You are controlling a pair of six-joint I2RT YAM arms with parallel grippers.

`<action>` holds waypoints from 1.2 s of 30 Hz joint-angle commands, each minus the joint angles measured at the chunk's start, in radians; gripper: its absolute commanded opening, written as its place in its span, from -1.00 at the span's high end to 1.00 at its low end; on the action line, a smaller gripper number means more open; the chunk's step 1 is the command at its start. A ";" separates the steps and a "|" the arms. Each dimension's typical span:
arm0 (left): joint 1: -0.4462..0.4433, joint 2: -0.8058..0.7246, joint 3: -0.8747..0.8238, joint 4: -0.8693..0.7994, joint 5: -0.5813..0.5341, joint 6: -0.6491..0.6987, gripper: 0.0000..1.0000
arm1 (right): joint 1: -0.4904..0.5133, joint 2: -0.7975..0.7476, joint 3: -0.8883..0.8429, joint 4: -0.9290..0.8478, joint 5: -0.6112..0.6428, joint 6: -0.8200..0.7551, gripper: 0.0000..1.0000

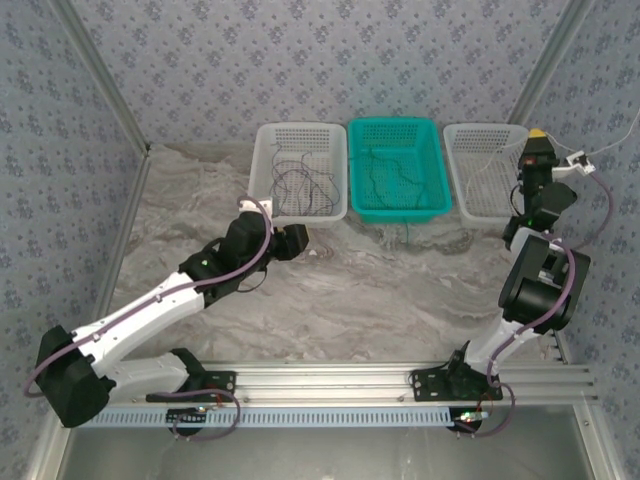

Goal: Untangle the cables

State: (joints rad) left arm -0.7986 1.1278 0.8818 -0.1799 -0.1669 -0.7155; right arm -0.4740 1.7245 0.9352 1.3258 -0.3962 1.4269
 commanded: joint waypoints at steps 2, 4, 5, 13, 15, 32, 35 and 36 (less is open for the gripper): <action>-0.001 0.006 0.012 0.031 0.023 -0.009 -0.25 | -0.015 -0.044 -0.039 -0.036 -0.089 -0.226 1.00; -0.001 0.003 0.003 0.037 0.023 -0.009 -0.26 | -0.012 -0.061 -0.044 -0.094 -0.079 -0.335 1.00; -0.001 0.003 0.001 0.038 0.021 -0.005 -0.26 | -0.011 -0.056 -0.019 -0.151 -0.085 -0.386 1.00; -0.001 0.013 0.009 0.040 0.021 -0.004 -0.25 | 0.035 0.151 0.247 -0.658 -0.107 -0.582 1.00; -0.002 0.015 0.011 0.034 0.022 -0.004 -0.25 | 0.064 0.201 0.369 -0.899 -0.081 -0.690 1.00; -0.001 0.056 0.034 0.045 0.036 0.005 -0.25 | 0.123 0.128 0.556 -1.496 0.116 -0.732 -0.61; -0.002 0.061 0.031 0.058 0.039 0.008 -0.25 | 0.161 0.030 0.438 -1.442 0.115 -0.788 -0.58; -0.001 0.063 0.031 0.060 0.043 0.010 -0.26 | 0.177 -0.004 0.397 -1.428 0.127 -0.816 -0.58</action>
State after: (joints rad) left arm -0.7986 1.1877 0.8825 -0.1577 -0.1413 -0.7177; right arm -0.3317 1.8072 1.4094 -0.1127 -0.2901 0.7029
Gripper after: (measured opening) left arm 0.627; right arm 0.791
